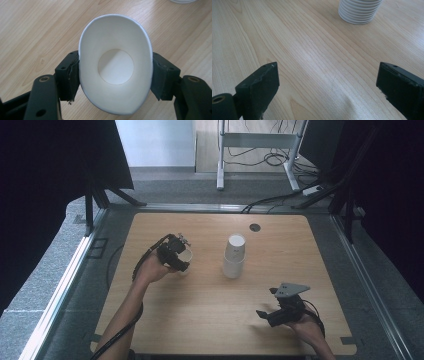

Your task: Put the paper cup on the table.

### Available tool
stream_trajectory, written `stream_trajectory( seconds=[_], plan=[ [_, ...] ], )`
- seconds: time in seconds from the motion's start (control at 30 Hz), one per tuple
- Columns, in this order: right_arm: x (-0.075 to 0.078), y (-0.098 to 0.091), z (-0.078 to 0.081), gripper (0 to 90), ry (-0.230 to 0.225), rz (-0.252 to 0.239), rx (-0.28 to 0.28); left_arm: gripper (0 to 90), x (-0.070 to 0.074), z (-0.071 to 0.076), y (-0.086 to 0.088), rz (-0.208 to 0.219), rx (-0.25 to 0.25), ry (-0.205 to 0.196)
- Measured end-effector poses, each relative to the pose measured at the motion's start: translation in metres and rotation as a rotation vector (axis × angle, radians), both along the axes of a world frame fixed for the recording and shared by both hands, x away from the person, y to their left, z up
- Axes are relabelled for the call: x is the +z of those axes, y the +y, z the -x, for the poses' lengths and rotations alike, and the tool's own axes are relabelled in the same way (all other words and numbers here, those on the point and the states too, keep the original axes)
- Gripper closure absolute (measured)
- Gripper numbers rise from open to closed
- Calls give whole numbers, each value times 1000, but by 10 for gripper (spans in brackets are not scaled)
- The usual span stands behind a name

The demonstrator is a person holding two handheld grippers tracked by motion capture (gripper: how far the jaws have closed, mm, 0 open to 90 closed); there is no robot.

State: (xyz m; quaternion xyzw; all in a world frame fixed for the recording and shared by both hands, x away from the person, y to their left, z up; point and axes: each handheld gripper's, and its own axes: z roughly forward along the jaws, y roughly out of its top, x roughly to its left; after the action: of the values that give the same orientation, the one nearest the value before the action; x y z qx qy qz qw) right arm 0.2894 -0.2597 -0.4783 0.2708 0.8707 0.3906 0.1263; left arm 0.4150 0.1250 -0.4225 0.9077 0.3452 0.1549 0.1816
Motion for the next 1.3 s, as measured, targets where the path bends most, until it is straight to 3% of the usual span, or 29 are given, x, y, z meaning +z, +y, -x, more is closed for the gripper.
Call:
stream_trajectory(
  seconds=[0.4,0.77,1.03,1.3],
  plan=[
    [-3,0,-1,60,-1,32,5,323,-14,-5,-1,-5,27,7],
    [-3,-1,-1,60,-10,46,3,278,-16,-8,-3,11,42,18],
    [-4,-1,-1,60,-5,51,3,157,-13,-9,0,46,51,39],
    [-5,0,-1,60,-1,56,7,116,0,-5,5,108,60,18]
  ],
)
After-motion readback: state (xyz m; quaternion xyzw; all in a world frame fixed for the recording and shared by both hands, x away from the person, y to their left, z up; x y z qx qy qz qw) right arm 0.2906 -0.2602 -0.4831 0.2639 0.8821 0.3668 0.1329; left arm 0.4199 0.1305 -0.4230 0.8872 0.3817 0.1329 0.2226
